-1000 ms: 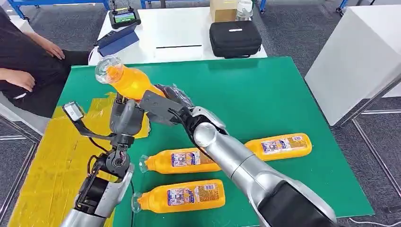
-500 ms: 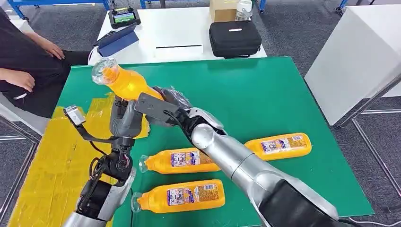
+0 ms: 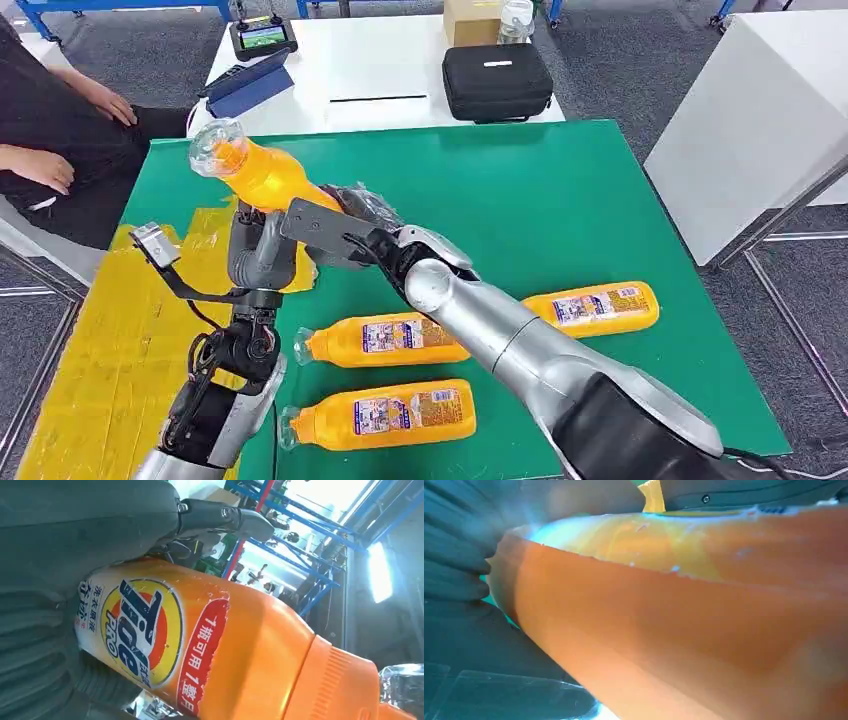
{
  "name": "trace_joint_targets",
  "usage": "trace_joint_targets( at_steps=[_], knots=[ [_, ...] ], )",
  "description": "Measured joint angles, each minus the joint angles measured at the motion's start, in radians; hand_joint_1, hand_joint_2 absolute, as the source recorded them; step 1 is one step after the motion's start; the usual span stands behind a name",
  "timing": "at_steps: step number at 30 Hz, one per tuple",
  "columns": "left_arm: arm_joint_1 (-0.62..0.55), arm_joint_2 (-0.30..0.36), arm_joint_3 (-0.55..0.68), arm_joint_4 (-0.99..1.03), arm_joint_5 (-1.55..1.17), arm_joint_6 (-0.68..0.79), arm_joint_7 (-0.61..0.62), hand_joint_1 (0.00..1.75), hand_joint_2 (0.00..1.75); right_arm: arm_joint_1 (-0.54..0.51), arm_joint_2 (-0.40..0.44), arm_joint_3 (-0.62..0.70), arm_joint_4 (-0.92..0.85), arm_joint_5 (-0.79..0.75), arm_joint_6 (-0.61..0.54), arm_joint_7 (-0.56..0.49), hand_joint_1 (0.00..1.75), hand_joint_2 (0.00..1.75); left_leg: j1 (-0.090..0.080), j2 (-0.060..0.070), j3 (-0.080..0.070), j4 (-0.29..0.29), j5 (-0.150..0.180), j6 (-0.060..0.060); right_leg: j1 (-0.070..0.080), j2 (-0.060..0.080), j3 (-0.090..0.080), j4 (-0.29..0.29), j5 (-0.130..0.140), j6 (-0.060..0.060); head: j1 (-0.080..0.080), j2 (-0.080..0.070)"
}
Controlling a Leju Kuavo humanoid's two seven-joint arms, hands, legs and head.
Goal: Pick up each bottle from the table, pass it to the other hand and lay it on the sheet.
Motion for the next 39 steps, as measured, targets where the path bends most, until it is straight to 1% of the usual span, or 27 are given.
trace_joint_targets(
  at_steps=[4,10,12,15,16,17,20,24,34,39],
  knots=[
    [-0.002,0.002,0.000,0.000,-0.034,0.011,-0.001,0.00,1.75,-0.003,-0.004,0.011,0.000,-0.004,0.000,-0.001,1.75,1.75,0.000,0.000,0.000,0.000,0.000,0.000,0.000,0.000,0.000,0.000,0.000,0.000,0.000,0.000],
    [-0.013,0.024,0.000,0.000,-0.136,0.018,0.001,0.00,1.75,-0.003,-0.009,0.016,0.019,-0.019,0.002,-0.034,1.75,1.75,0.000,0.000,0.000,0.000,0.000,0.000,0.000,0.000,0.000,0.000,0.000,0.000,0.000,0.000],
    [-0.028,0.030,-0.001,0.000,-0.215,0.056,0.017,0.00,1.75,-0.002,-0.012,0.015,0.028,-0.017,0.001,-0.038,1.75,1.75,0.000,-0.001,0.000,0.000,0.000,0.000,0.000,0.000,0.000,0.000,0.000,0.000,0.001,0.000],
    [-0.059,0.042,-0.001,-0.001,-0.363,0.099,0.063,0.00,1.75,0.005,-0.013,-0.009,0.053,0.011,0.009,-0.063,1.75,1.75,0.000,-0.002,0.000,0.000,0.001,0.000,0.000,-0.001,0.001,0.000,0.000,0.000,0.000,0.000],
    [-0.068,0.044,-0.002,-0.001,-0.398,0.111,0.073,0.00,1.75,0.005,-0.013,-0.020,0.060,0.027,0.018,-0.070,1.75,1.75,0.000,-0.002,0.000,0.000,0.001,0.000,0.000,-0.001,0.001,0.000,0.000,0.000,0.002,0.000],
    [-0.077,0.044,-0.002,-0.001,-0.433,0.124,0.082,0.00,1.75,0.006,-0.013,-0.033,0.067,0.045,0.026,-0.073,1.75,1.75,0.000,-0.002,0.000,0.000,0.001,0.000,0.000,-0.001,0.001,0.000,0.000,0.000,0.000,0.000],
    [-0.094,0.046,-0.006,-0.002,-0.497,0.148,0.107,0.00,1.75,0.013,-0.013,-0.065,0.074,0.087,0.036,-0.074,1.75,1.75,0.000,-0.001,0.000,0.000,0.001,0.000,0.000,-0.001,0.001,0.000,0.000,0.000,0.001,0.000],
    [-0.103,0.046,-0.011,-0.002,-0.526,0.158,0.127,0.00,1.75,0.029,-0.013,-0.103,0.075,0.129,0.036,-0.074,1.75,1.75,0.000,-0.001,0.000,0.000,0.001,0.000,0.000,-0.001,0.001,0.000,0.000,0.000,0.001,0.000],
    [-0.113,0.046,-0.017,-0.002,-0.534,0.161,0.134,0.00,1.75,0.037,-0.008,-0.140,0.075,0.147,0.045,-0.077,1.75,1.75,0.000,-0.001,0.000,0.000,0.001,-0.001,0.000,-0.001,0.001,0.000,0.000,0.000,0.001,0.000],
    [-0.113,0.046,-0.018,-0.004,-0.533,0.160,0.134,0.00,1.75,0.047,-0.008,-0.188,0.072,0.202,0.046,-0.089,1.75,1.75,0.000,-0.001,0.000,0.000,0.001,-0.001,0.000,-0.001,0.001,0.000,0.000,0.000,0.001,0.000]
  ],
)
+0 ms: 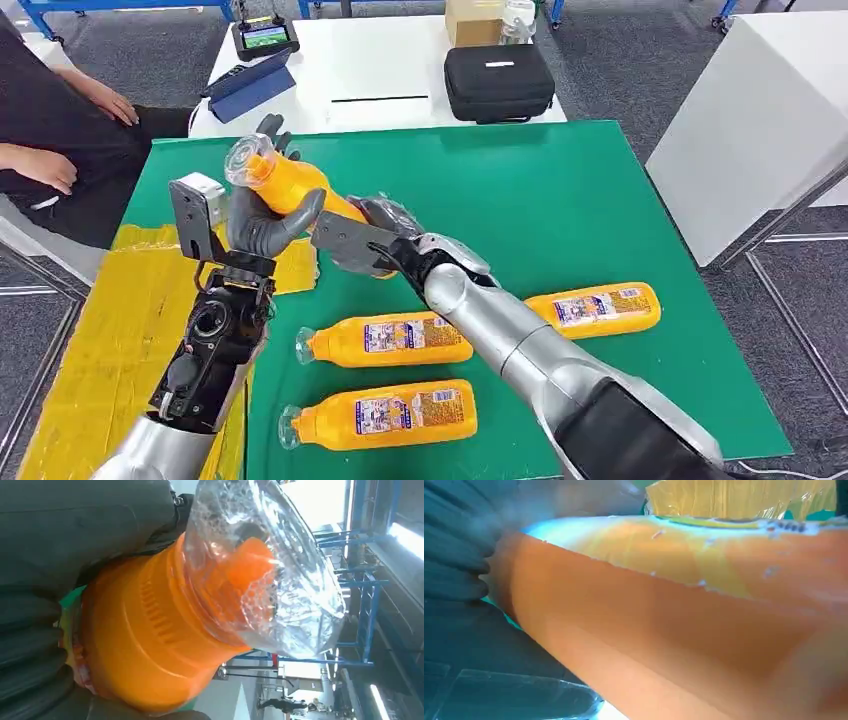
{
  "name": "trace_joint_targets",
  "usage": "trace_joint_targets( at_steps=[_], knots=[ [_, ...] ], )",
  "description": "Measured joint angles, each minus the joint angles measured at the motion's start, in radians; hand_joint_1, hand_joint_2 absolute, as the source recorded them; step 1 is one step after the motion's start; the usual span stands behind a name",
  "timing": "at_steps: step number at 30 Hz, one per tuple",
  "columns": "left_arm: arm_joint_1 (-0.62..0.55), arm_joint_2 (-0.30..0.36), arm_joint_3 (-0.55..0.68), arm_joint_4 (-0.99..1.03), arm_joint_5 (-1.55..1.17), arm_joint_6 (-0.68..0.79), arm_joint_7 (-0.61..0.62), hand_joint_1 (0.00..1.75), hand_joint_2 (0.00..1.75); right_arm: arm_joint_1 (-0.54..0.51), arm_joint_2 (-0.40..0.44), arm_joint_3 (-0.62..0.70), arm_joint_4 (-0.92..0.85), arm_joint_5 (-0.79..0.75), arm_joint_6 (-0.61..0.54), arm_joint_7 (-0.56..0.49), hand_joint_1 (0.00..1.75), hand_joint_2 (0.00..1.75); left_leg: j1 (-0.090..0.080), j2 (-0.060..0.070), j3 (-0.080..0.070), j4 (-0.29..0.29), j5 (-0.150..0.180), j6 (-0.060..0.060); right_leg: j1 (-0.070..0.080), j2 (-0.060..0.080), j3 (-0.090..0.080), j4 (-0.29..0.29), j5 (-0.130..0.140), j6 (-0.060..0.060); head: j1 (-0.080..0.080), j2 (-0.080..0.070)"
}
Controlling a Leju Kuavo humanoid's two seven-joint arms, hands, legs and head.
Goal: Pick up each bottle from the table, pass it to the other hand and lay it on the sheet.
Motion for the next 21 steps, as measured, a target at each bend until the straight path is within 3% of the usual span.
trace_joint_targets(
  at_steps=[5,10,11,21],
  knots=[
    [-0.003,-0.002,-0.008,0.000,0.054,-0.039,0.011,0.00,1.75,0.008,0.003,-0.048,-0.011,0.074,0.005,-0.002,1.75,1.75,0.000,0.000,0.000,0.000,0.000,0.000,0.000,0.000,0.000,0.000,0.000,0.000,0.000,0.000],
    [-0.004,-0.003,-0.008,0.014,0.257,-0.194,0.049,0.00,1.75,0.014,0.002,-0.081,-0.037,0.126,0.006,0.001,1.75,1.75,0.000,0.000,0.000,0.000,0.000,0.000,0.000,0.000,0.000,0.000,0.000,0.000,0.000,0.000],
    [-0.004,-0.002,-0.007,0.020,0.283,-0.213,0.055,1.75,1.75,0.017,0.002,-0.084,-0.041,0.128,0.006,0.003,1.75,1.75,0.000,0.000,0.000,0.000,0.000,0.000,0.000,0.000,0.000,0.000,0.000,0.000,-0.001,0.000],
    [-0.014,-0.002,-0.020,0.071,0.364,-0.259,0.060,1.75,1.75,0.024,0.002,-0.107,-0.050,0.130,0.006,0.020,1.75,1.75,0.000,0.001,0.001,0.000,0.000,0.000,0.000,0.000,0.000,0.000,0.000,0.000,0.000,0.000]
  ],
)
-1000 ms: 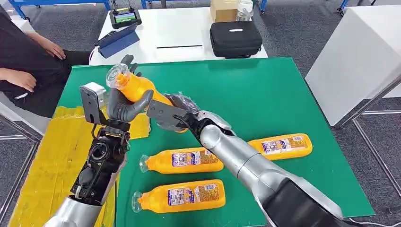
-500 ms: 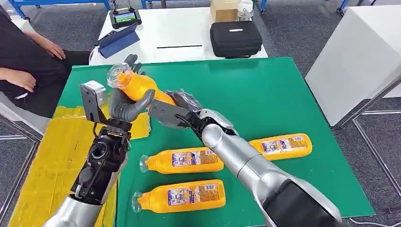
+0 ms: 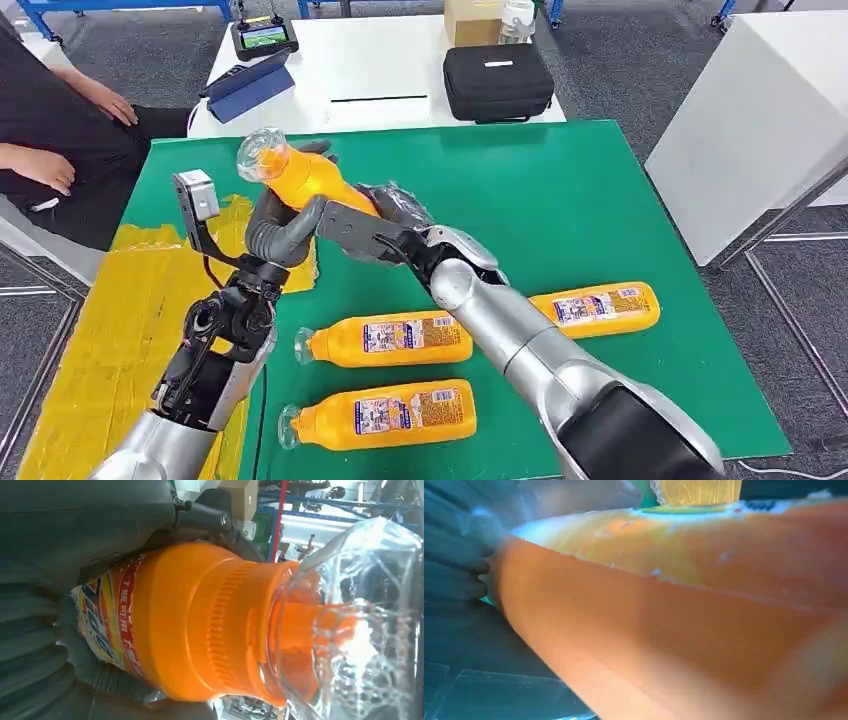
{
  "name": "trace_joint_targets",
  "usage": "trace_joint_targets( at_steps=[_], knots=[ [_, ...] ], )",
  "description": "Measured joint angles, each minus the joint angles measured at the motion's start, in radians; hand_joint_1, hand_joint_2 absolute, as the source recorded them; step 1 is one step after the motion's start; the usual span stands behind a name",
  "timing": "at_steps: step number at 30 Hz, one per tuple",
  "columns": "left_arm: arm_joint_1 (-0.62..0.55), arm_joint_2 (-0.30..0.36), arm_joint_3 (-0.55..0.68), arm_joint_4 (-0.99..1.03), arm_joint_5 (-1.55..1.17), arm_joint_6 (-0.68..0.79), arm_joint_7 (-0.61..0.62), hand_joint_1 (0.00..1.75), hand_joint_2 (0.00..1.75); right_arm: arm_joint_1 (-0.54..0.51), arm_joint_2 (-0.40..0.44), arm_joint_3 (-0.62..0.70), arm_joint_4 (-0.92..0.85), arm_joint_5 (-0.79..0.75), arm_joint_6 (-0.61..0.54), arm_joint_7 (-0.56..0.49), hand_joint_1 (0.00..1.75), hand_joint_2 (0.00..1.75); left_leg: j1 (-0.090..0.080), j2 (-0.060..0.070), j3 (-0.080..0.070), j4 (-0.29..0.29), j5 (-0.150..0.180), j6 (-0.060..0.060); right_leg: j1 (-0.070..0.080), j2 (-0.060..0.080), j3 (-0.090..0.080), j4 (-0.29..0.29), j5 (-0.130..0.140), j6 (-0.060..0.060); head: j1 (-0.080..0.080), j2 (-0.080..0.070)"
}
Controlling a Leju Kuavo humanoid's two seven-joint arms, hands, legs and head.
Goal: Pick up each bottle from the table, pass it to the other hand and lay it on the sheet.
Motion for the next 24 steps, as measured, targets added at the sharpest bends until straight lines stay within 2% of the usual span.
trace_joint_targets(
  at_steps=[24],
  knots=[
    [-0.002,0.000,-0.007,0.012,0.012,0.001,-0.014,1.75,1.75,0.007,0.000,-0.008,-0.002,-0.001,0.002,0.001,1.75,1.75,0.000,0.000,0.000,0.000,0.000,0.000,0.000,0.000,0.000,0.000,0.000,0.000,0.000,0.000]
  ],
)
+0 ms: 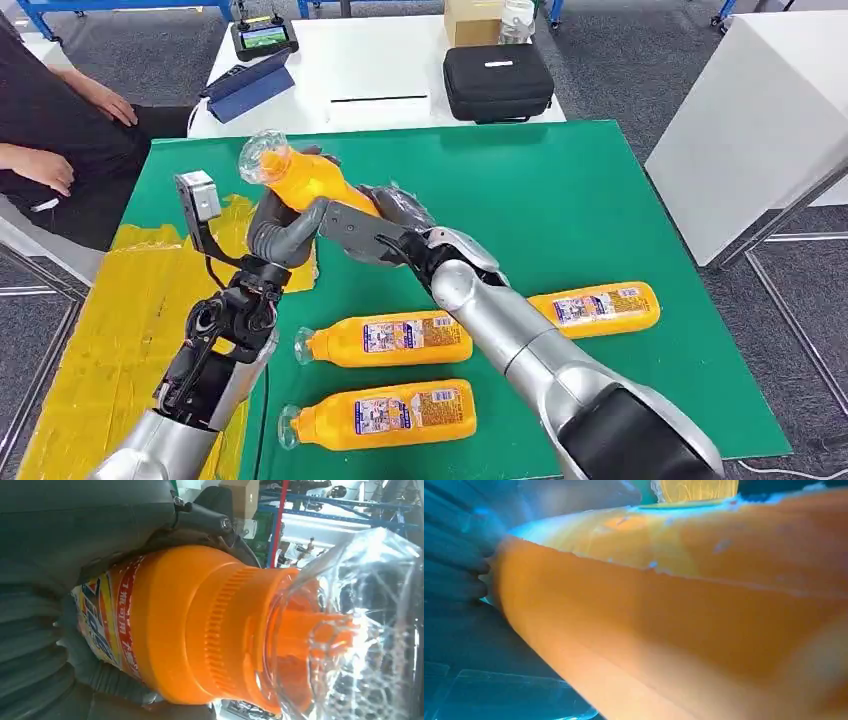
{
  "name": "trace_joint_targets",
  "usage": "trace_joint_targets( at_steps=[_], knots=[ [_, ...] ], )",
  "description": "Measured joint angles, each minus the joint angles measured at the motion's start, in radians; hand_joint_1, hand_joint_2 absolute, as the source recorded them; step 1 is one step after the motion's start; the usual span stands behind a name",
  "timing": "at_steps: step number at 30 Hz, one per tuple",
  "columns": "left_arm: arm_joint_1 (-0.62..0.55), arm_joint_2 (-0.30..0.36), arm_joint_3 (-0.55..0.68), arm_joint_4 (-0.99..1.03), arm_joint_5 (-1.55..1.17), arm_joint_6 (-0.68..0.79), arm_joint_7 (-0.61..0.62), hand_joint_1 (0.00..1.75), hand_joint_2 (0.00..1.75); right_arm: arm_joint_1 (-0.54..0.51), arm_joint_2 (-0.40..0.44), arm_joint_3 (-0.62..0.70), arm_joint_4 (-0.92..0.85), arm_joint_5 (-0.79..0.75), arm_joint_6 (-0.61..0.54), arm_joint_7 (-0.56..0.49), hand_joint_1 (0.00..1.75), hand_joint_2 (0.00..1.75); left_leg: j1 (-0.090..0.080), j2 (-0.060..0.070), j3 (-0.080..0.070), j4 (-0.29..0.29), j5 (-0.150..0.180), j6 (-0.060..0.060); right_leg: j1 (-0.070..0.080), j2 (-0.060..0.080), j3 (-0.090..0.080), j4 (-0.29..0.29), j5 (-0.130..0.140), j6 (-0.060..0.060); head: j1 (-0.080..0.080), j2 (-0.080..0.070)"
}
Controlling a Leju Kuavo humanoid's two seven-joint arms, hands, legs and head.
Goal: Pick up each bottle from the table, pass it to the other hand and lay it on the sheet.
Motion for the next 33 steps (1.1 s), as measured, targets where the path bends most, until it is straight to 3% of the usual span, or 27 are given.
trace_joint_targets(
  at_steps=[3,4,5,6,7,33],
  knots=[
    [0.002,0.000,0.000,0.000,-0.002,0.003,-0.010,1.75,1.75,0.000,0.000,0.000,0.000,-0.003,0.000,0.000,1.75,1.75,0.000,0.000,0.000,0.000,0.000,0.000,0.000,0.000,0.000,0.000,0.000,0.000,0.000,0.000],
    [0.003,0.000,0.000,0.000,-0.002,0.004,-0.010,1.75,1.75,0.000,0.000,0.000,0.000,-0.003,0.000,0.000,1.48,1.75,0.000,0.000,0.000,0.000,0.000,0.000,0.000,0.000,0.000,0.000,0.000,0.000,0.000,0.000],
    [0.003,0.000,0.000,0.000,-0.002,0.005,-0.011,1.75,1.75,0.000,0.000,0.000,0.000,-0.005,0.000,0.000,0.00,1.75,0.000,0.000,0.000,0.000,0.000,0.000,0.000,0.000,0.000,0.000,0.000,0.000,0.000,0.000],
    [0.004,0.000,0.000,0.000,-0.002,0.005,-0.011,1.75,1.75,0.000,0.000,0.000,0.000,-0.005,0.000,0.000,0.00,1.75,0.000,0.000,0.000,0.000,0.000,0.000,0.000,0.000,0.000,0.000,0.000,0.000,0.000,0.000],
    [0.004,0.000,0.000,0.000,-0.002,0.006,-0.015,1.75,1.75,0.000,0.000,0.000,0.000,-0.006,0.000,0.000,0.00,0.00,0.000,0.000,0.000,0.000,0.000,0.000,0.000,0.000,0.000,0.000,0.000,0.000,0.000,0.000],
    [0.070,0.000,0.003,-0.078,-0.046,0.104,-0.088,1.75,1.75,0.002,0.010,-0.050,0.004,0.135,-0.001,-0.060,0.00,0.00,0.000,0.000,0.000,0.000,0.000,0.000,0.000,0.000,0.000,0.000,0.000,0.000,0.000,0.000]
  ],
)
